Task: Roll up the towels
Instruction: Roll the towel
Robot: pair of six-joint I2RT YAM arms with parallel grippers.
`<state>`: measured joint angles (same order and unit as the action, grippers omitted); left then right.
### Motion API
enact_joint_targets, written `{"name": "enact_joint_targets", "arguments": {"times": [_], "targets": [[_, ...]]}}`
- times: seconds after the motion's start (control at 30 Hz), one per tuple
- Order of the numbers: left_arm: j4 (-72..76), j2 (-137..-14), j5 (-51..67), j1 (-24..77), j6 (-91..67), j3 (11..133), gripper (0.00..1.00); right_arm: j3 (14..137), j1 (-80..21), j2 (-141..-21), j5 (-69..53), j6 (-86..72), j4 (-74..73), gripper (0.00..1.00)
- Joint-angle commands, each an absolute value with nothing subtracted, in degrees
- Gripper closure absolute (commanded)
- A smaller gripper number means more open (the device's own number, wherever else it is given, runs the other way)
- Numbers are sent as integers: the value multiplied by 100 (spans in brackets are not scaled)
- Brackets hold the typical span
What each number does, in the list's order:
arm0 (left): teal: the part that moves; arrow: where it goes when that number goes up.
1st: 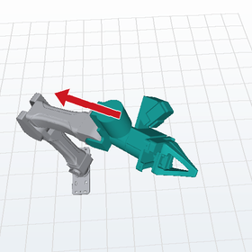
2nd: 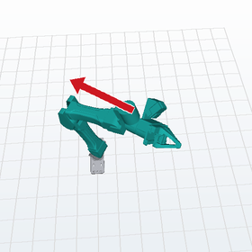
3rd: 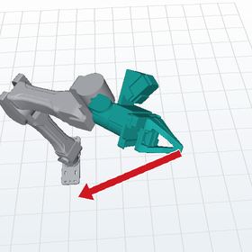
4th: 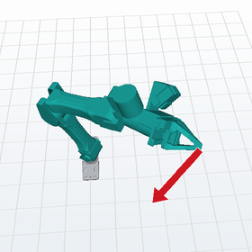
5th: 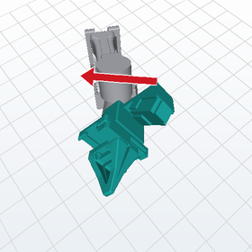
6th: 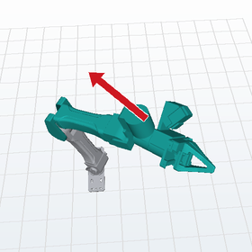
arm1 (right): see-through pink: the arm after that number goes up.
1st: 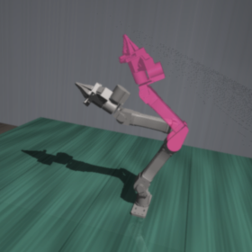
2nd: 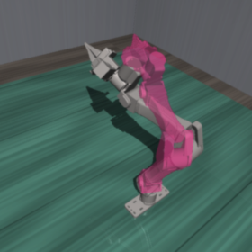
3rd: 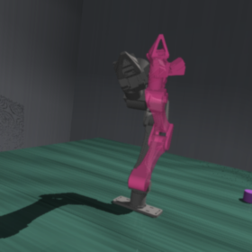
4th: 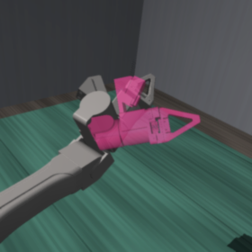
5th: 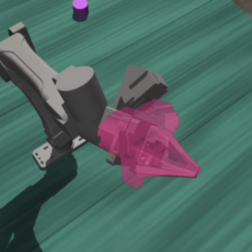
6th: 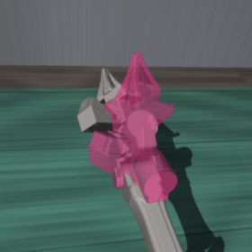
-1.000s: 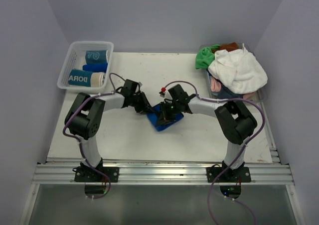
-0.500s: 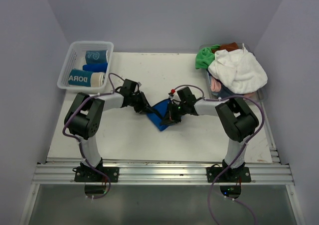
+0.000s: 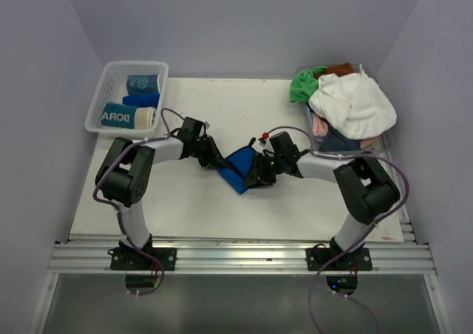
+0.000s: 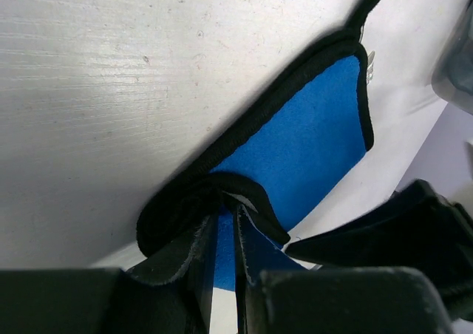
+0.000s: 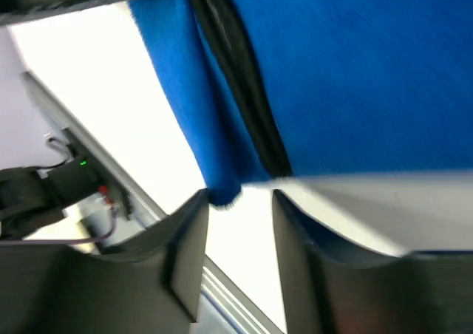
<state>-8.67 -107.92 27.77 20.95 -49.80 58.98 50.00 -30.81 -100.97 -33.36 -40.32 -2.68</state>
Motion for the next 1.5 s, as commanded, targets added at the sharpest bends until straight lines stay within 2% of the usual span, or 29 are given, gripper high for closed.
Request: {"name": "enact_joint_targets", "arguments": {"times": [0.0,0.13,0.2,0.3,0.4,0.6,0.9,1.07,1.3,1.47], "targets": [[-1248,-10960,2268,1969,-4623,5950,82,4834,-3181,-9028,-2103,-3666,-922,55],[-1222,-10951,2276,1969,-4649,5915,82,5132,-3559,-8219,-1048,-3340,-1484,53],[-1222,-10977,2285,1969,-4658,5915,82,5491,-3866,-8165,-635,-3095,-1696,58],[-1213,-11004,2303,1969,-4667,5906,82,6158,-4376,-8637,-370,-2620,-2100,64],[-1222,-11004,2303,1969,-4676,5906,82,6502,-4772,-9121,-308,-2312,-2180,64],[-1213,-11004,2303,1969,-4693,5915,82,6881,-4904,-9781,-184,-2057,-2083,63],[-1257,-10995,2285,1969,-4711,5950,82,6829,-4904,-10318,342,-1960,-1978,57],[-1239,-10925,2259,1969,-4746,5898,82,6557,-4992,-10336,729,-1872,-1688,50],[-1309,-10881,2224,1969,-4764,5924,82,6311,-5291,-10485,1203,-1784,-1547,48],[-1380,-10846,2197,1969,-4790,5959,82,6197,-5388,-10626,1677,-1898,-1442,51]]}}
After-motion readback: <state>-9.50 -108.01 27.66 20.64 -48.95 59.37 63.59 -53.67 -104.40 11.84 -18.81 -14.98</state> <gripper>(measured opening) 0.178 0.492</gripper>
